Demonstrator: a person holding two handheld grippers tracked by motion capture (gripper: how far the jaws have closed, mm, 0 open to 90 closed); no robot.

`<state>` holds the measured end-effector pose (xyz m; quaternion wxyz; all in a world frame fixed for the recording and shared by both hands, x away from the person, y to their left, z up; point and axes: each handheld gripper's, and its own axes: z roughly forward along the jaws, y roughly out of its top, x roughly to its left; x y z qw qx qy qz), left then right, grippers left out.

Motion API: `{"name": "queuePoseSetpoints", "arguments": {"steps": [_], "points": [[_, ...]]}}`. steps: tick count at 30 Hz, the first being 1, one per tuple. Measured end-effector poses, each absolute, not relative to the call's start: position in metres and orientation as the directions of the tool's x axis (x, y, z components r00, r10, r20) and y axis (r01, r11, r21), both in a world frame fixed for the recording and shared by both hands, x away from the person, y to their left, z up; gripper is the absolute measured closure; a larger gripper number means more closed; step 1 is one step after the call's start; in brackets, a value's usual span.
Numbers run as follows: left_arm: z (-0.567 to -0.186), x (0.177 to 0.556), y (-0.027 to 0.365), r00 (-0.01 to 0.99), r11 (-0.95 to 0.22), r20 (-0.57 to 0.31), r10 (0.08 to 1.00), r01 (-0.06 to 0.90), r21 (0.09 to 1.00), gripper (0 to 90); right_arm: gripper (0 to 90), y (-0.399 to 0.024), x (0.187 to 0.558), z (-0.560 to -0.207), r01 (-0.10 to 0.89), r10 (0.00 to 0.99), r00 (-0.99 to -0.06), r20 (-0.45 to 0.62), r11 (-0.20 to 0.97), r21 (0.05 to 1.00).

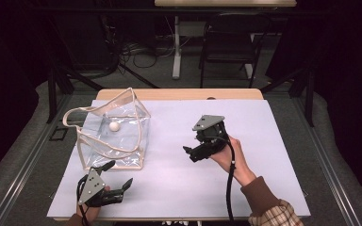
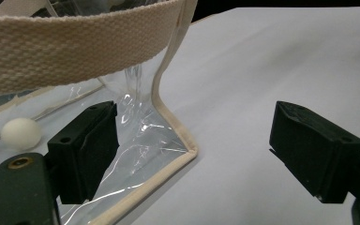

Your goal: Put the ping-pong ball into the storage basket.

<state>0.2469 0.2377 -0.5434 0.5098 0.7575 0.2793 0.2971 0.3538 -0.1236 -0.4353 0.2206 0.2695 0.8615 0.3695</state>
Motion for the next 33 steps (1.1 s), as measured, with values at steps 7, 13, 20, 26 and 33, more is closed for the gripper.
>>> {"name": "queuePoseSetpoints", "arguments": {"steps": [7,13,20,26,33], "points": [[-0.543,0.247,0.237,0.668,-0.325,0.165,0.725,0.122,0.938,15.8,0.0,-0.135,0.348,-0.439,0.299,0.637,-0.749,-0.181,0.570,0.766],[-0.543,0.247,0.238,0.667,-0.324,0.165,0.726,0.120,0.938,15.8,0.0,-0.145,0.343,-0.444,0.305,0.649,-0.740,-0.176,0.557,0.773],[-0.543,0.247,0.237,0.667,-0.325,0.166,0.726,0.120,0.938,15.8,0.0,-0.159,0.337,-0.454,0.319,0.665,-0.729,-0.165,0.542,0.778],[-0.543,0.247,0.237,0.668,-0.327,0.166,0.725,0.122,0.937,15.8,0.0,-0.170,0.333,-0.459,0.328,0.680,-0.717,-0.154,0.523,0.787],[-0.544,0.247,0.237,0.668,-0.327,0.166,0.725,0.122,0.937,15.8,0.0,-0.184,0.329,-0.464,0.339,0.697,-0.705,-0.133,0.496,0.800]]}}
